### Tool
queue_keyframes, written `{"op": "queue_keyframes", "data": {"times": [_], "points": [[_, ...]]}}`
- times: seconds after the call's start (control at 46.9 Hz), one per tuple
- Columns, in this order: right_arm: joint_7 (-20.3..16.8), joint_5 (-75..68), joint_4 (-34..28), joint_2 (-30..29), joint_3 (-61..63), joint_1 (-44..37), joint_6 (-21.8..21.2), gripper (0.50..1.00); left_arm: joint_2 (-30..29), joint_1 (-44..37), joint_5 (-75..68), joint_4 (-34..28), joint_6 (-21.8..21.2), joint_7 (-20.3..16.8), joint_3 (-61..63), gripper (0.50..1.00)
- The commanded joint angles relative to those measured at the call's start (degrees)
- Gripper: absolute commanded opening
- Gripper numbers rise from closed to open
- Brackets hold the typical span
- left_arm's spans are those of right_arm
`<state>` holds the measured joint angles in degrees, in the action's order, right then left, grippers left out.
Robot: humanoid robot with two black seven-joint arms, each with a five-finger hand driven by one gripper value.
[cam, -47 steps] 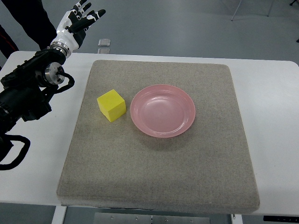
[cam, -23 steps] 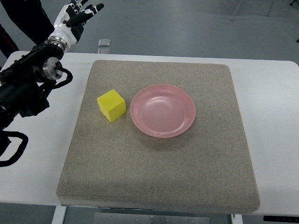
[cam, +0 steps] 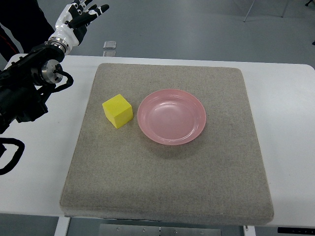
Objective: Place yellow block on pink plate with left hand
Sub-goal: 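Reach the left hand forward and down toward the yellow cube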
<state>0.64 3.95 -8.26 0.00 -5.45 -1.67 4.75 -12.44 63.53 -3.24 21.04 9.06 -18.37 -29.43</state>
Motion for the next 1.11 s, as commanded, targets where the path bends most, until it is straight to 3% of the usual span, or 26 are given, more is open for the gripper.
{"op": "queue_keyframes", "data": {"times": [0.0,0.298,0.639,0.938,1.087], "points": [[-0.03,0.01,0.0,0.0,0.0,0.0,0.0,0.924,-0.39,0.1,-0.01,0.67,-0.01,0.0,2.0,0.988],[-0.03,0.01,0.0,0.0,0.0,0.0,0.0,0.924,-3.73,0.54,-0.1,5.49,0.08,0.35,6.22,0.986],[-0.03,0.01,0.0,0.0,0.0,0.0,0.0,0.924,-10.15,8.88,-2.29,14.02,3.59,3.61,28.98,0.986],[-0.03,0.01,0.0,0.0,0.0,0.0,0.0,0.924,-14.63,10.47,-27.42,18.42,9.31,3.52,31.45,0.984],[-0.03,0.01,0.0,0.0,0.0,0.0,0.0,0.924,-19.46,12.66,-36.74,24.3,15.63,3.43,31.45,0.984]]}}
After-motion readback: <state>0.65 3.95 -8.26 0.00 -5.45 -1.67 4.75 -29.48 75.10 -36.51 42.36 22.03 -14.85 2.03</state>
